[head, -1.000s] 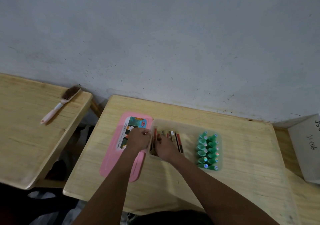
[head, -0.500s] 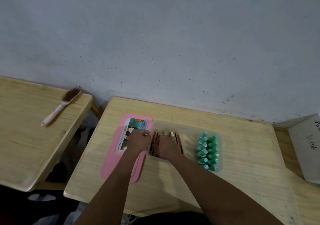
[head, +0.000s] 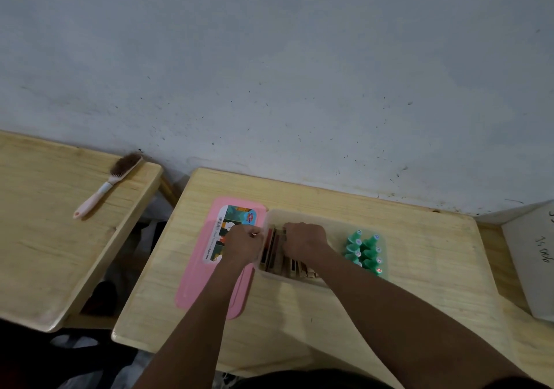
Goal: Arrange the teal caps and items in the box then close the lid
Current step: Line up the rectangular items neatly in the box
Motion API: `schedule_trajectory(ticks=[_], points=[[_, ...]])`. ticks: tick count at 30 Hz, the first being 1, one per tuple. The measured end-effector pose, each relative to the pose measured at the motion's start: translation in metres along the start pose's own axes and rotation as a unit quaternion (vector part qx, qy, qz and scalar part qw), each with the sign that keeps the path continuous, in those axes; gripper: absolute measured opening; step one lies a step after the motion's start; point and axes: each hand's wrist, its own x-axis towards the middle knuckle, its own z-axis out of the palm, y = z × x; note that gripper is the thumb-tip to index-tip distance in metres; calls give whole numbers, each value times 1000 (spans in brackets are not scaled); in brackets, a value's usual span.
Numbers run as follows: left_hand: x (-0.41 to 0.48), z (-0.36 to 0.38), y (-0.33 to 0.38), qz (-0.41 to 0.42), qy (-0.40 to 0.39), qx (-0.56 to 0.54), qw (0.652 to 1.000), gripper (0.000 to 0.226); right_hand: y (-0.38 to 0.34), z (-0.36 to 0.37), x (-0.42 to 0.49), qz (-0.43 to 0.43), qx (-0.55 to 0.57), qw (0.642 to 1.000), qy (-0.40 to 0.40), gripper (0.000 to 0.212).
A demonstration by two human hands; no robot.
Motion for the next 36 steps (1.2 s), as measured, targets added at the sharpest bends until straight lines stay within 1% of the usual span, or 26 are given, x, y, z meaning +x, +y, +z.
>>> schedule_trajectory(ticks=[2, 5, 9, 12, 16, 21, 23, 25, 28, 30, 32, 33, 36], points=[[-1, 1, 0, 4, 0, 5, 1000, 28, 0, 0, 2, -8, -5, 1000, -16, 26], [0, 1, -1, 12, 2, 12, 1000, 29, 2, -2, 4, -11, 21, 999, -32, 28], [0, 1, -1, 10, 2, 9, 1000, 28, 8, -4, 0, -16, 62, 998, -14, 32], [-1, 0, 1, 17, 0, 28, 999, 28, 14, -7, -1, -12, 141, 990, -12, 29], [-3, 0, 1, 24, 10, 26, 999, 27, 18, -8, -5, -19, 277, 961, -8, 15], [-4, 0, 1, 24, 8, 19, 1000, 27, 14, 1, -9, -25, 389, 921, 7, 8], [-4, 0, 1, 22, 9, 13, 1000, 27, 15, 3, -9, -17, 417, 908, 15, 8], [-4, 0, 1, 18, 7, 11, 1000, 27, 15, 2, -9, 10, 449, 893, 27, 9], [-4, 0, 2, 19, 7, 14, 1000, 26, 18, 2, -7, 55, 515, 854, 40, 8], [-4, -1, 2, 20, 7, 14, 1000, 27, 19, 3, -5, 76, 537, 839, 33, 20], [-4, 0, 1, 20, 5, 14, 1000, 27, 20, 5, -2, 80, 514, 853, 40, 27], [-4, 0, 1, 19, 5, 16, 1000, 27, 20, 5, -1, 80, 503, 860, 44, 27], [-5, 1, 3, 17, 8, 22, 1000, 28, 19, 4, -2, 82, 496, 864, 39, 26]])
